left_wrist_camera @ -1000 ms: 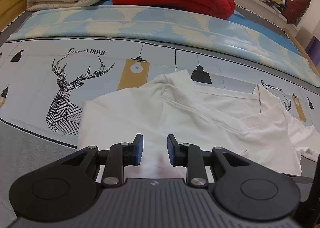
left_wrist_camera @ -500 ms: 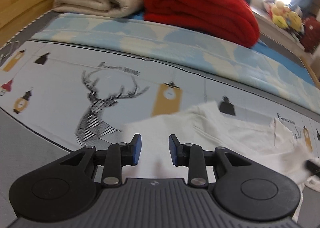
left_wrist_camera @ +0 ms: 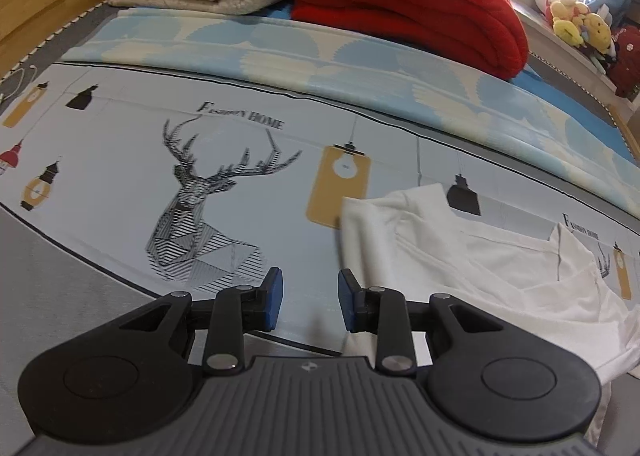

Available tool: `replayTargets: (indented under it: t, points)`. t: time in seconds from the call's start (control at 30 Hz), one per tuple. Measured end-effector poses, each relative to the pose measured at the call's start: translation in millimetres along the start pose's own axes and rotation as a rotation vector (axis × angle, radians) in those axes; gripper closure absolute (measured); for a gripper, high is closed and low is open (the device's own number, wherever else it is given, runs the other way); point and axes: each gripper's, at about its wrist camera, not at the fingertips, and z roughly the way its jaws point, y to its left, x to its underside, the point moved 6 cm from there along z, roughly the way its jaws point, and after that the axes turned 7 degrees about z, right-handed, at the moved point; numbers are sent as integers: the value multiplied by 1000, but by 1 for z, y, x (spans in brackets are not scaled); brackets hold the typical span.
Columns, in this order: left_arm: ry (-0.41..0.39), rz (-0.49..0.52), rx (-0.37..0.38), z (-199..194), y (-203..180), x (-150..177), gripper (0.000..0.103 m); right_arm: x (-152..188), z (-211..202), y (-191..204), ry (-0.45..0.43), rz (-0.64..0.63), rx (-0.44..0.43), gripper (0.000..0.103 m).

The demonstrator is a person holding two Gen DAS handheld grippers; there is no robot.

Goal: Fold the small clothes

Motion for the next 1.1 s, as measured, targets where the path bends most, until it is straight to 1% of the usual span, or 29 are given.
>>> replayTargets:
  t: [0.07,0.13,0.17,0.3,0.37,0.4,0.47,0.57,0.6,0.63,0.67,0.7,0.8,0.93,1.03,1.1]
  points:
    - [9,5,12,4,-6,0,69,0,0,-1,-1,-12,-16,96]
    - [19,2,21,9,-10,1,69,0,3,-9,-5,13,10,95]
    - [23,-2,23,11,-12,1,69,-1,3,-14,-13,33,10,95]
    - [37,-18,32,18,-16,2,69,-10,-14,-21,-93,81,-31,95]
    - [44,-19,35,22,-19,2,69,-15,-16,-23,-122,83,-20,95]
    - [47,-17,35,24,-21,3,69,-16,-15,-25,-118,90,-15,95]
    - [51,-8,34,26,-26,4,69,-14,-5,-30,-77,115,-12,95]
    - [55,9,41,29,-32,6,69,-4,20,-33,64,116,-18,89]
    - [57,15,41,30,-33,6,69,0,28,-34,98,116,-25,76]
    - [59,19,39,31,-34,7,69,4,34,-37,124,132,-27,68]
    - [61,22,39,33,-35,7,69,7,40,-40,144,154,-30,56]
    - [64,25,38,34,-35,7,69,9,44,-43,156,172,-33,52]
    - [68,30,33,37,-36,8,69,11,53,-49,175,194,-4,46]
    - [73,35,34,41,-38,6,69,5,61,-57,168,199,18,45]
    - [72,37,36,43,-38,4,69,1,67,-60,184,221,5,45]
    - [71,37,36,43,-38,3,69,-5,68,-59,175,237,-19,45]
